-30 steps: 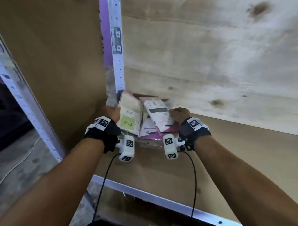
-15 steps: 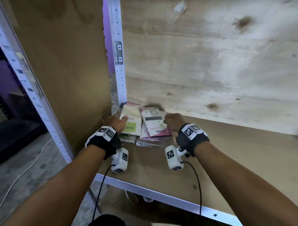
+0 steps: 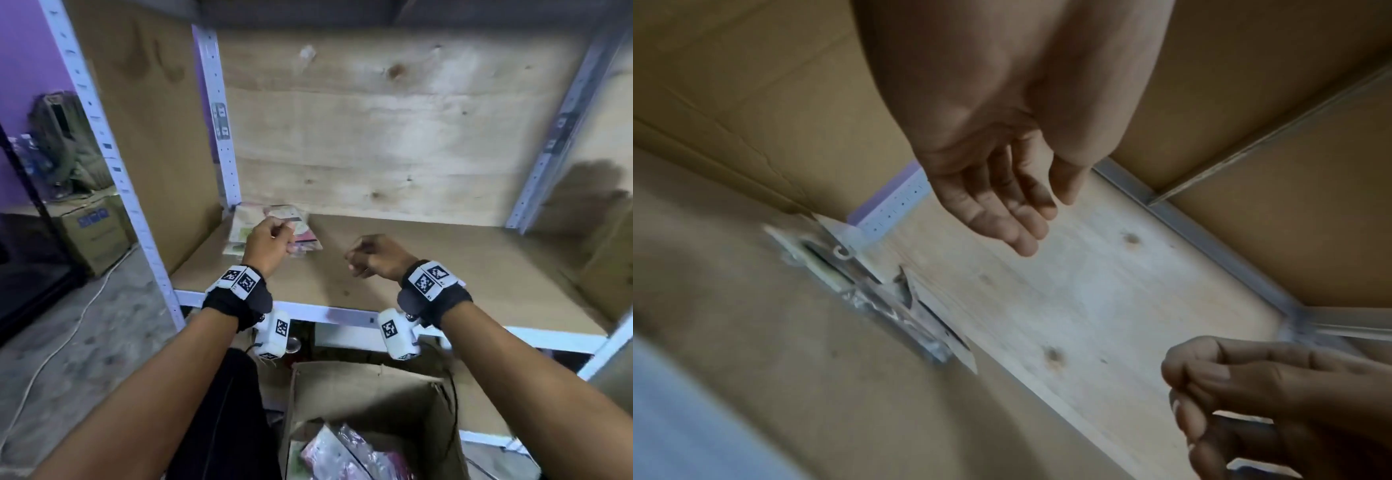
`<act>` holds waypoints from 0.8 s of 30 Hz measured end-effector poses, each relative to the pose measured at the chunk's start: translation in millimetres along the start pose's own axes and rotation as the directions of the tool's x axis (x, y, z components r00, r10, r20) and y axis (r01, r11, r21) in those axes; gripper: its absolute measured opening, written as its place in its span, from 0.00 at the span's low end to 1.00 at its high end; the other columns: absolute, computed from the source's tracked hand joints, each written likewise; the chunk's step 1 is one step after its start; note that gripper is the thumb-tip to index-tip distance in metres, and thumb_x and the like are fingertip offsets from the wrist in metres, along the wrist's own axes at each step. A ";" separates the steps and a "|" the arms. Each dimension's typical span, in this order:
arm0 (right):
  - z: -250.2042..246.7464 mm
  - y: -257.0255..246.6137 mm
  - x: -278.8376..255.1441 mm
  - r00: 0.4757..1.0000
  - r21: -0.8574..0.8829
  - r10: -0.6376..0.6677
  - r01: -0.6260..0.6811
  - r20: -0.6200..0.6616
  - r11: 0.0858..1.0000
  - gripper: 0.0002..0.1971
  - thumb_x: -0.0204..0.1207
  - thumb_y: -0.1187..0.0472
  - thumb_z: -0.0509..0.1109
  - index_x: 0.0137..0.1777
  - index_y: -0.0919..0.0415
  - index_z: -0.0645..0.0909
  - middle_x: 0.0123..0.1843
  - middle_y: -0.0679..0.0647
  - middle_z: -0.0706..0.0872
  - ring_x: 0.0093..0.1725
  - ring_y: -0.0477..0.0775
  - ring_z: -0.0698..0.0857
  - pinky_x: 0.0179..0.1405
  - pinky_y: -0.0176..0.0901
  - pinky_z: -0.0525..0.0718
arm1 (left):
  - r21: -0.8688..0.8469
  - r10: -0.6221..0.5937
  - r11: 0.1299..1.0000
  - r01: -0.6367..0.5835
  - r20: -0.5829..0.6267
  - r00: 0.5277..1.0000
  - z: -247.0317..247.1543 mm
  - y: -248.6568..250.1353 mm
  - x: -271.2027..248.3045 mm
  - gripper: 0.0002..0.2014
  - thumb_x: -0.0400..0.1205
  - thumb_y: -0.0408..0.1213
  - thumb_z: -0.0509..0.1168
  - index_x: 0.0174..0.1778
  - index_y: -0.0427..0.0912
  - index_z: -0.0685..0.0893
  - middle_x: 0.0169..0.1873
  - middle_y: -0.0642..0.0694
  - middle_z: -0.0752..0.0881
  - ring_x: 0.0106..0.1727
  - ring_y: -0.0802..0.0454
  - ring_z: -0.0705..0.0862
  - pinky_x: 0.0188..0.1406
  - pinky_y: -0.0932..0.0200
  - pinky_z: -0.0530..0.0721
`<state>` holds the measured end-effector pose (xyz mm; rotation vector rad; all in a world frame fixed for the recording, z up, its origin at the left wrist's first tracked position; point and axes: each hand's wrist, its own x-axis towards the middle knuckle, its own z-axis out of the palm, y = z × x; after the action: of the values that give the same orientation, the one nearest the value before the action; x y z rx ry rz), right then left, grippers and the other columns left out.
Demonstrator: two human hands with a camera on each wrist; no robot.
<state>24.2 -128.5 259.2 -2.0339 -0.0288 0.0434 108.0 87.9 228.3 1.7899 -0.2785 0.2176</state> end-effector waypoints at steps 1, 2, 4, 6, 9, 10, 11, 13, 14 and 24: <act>-2.2 0.6 -18.8 1.000 -0.017 -0.004 0.004 -0.003 1.000 0.05 0.81 0.74 0.64 0.54 0.69 0.79 0.35 0.62 0.82 0.31 0.58 0.79 0.32 0.40 0.79 | -0.015 0.006 1.000 -0.006 0.010 1.000 5.0 3.2 -14.1 0.08 0.87 0.37 0.63 0.40 0.44 0.79 0.34 0.43 0.86 0.25 0.55 0.84 0.31 0.61 0.82; -4.0 1.6 -35.8 1.000 -0.035 -0.010 0.010 -0.009 0.999 0.05 0.81 0.74 0.64 0.53 0.69 0.79 0.34 0.62 0.82 0.31 0.58 0.79 0.32 0.41 0.78 | -0.022 0.007 1.000 -0.007 0.027 1.000 9.8 6.2 -27.4 0.10 0.87 0.36 0.63 0.39 0.45 0.78 0.34 0.43 0.85 0.25 0.54 0.84 0.28 0.63 0.80; -7.1 6.6 -67.2 1.000 -0.071 -0.008 0.006 -0.018 0.997 0.03 0.81 0.74 0.65 0.52 0.69 0.79 0.34 0.62 0.83 0.30 0.58 0.80 0.31 0.41 0.79 | -0.041 -0.006 0.999 0.009 0.081 0.997 20.8 10.0 -55.2 0.11 0.88 0.36 0.62 0.38 0.48 0.78 0.32 0.44 0.84 0.23 0.55 0.82 0.25 0.65 0.79; -6.9 17.2 -92.6 1.000 -0.113 0.021 -0.022 -0.014 0.993 0.01 0.82 0.72 0.66 0.51 0.69 0.79 0.35 0.62 0.84 0.31 0.57 0.81 0.31 0.41 0.81 | -0.053 -0.030 0.998 0.038 0.139 0.990 31.7 7.9 -82.6 0.12 0.88 0.35 0.60 0.38 0.48 0.79 0.30 0.45 0.82 0.19 0.61 0.81 0.22 0.67 0.79; -2.0 42.6 -119.1 0.995 -0.214 0.094 -0.083 0.045 0.973 0.03 0.82 0.70 0.65 0.49 0.69 0.80 0.38 0.63 0.86 0.33 0.60 0.83 0.33 0.44 0.81 | 0.018 -0.083 0.997 0.081 0.220 0.972 47.5 -2.2 -117.9 0.14 0.89 0.36 0.57 0.37 0.45 0.77 0.29 0.46 0.82 0.20 0.56 0.82 0.20 0.67 0.77; 1.2 53.3 -126.0 0.988 -0.252 0.132 -0.108 0.081 0.962 0.04 0.82 0.70 0.65 0.49 0.69 0.81 0.39 0.64 0.86 0.34 0.60 0.83 0.33 0.44 0.81 | 0.047 -0.110 0.994 0.101 0.253 0.961 52.8 -7.6 -128.9 0.15 0.89 0.36 0.56 0.36 0.45 0.77 0.29 0.45 0.83 0.22 0.53 0.81 0.20 0.67 0.76; 4.8 63.7 -131.9 0.978 -0.291 0.171 -0.132 0.116 0.948 0.05 0.82 0.69 0.65 0.50 0.69 0.82 0.40 0.63 0.87 0.34 0.58 0.85 0.34 0.45 0.82 | 0.075 -0.141 0.989 0.125 0.286 0.948 57.6 -14.2 -139.0 0.15 0.89 0.35 0.55 0.36 0.44 0.77 0.29 0.45 0.83 0.23 0.51 0.81 0.20 0.66 0.75; 13.7 84.5 -140.2 0.961 -0.374 0.231 -0.160 0.153 0.913 0.07 0.82 0.65 0.66 0.50 0.68 0.84 0.41 0.60 0.89 0.35 0.55 0.87 0.39 0.47 0.87 | 0.134 -0.207 0.976 0.171 0.343 0.916 67.4 -29.6 -156.9 0.16 0.90 0.33 0.53 0.36 0.43 0.77 0.29 0.44 0.82 0.24 0.50 0.79 0.21 0.66 0.75; 19.4 96.2 -142.5 0.952 -0.401 0.258 -0.174 0.166 0.900 0.07 0.82 0.64 0.67 0.51 0.68 0.85 0.41 0.59 0.90 0.36 0.54 0.88 0.41 0.47 0.88 | 0.157 -0.249 0.966 0.203 0.371 0.895 72.8 -39.1 -165.0 0.16 0.90 0.33 0.52 0.36 0.43 0.76 0.29 0.43 0.81 0.24 0.50 0.78 0.20 0.65 0.75; 73.1 224.2 -129.1 0.849 -0.521 0.466 -0.288 0.249 0.803 0.10 0.78 0.71 0.64 0.51 0.67 0.87 0.44 0.60 0.91 0.37 0.54 0.88 0.43 0.43 0.85 | 0.521 -0.551 0.800 0.296 0.447 0.704 126.3 -144.7 -206.1 0.14 0.89 0.37 0.56 0.45 0.36 0.84 0.35 0.40 0.86 0.31 0.49 0.86 0.39 0.57 0.87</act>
<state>-107.6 -168.5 28.3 -2.4580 0.1582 0.7467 -44.8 12.0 4.1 2.2638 -0.2353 -0.6910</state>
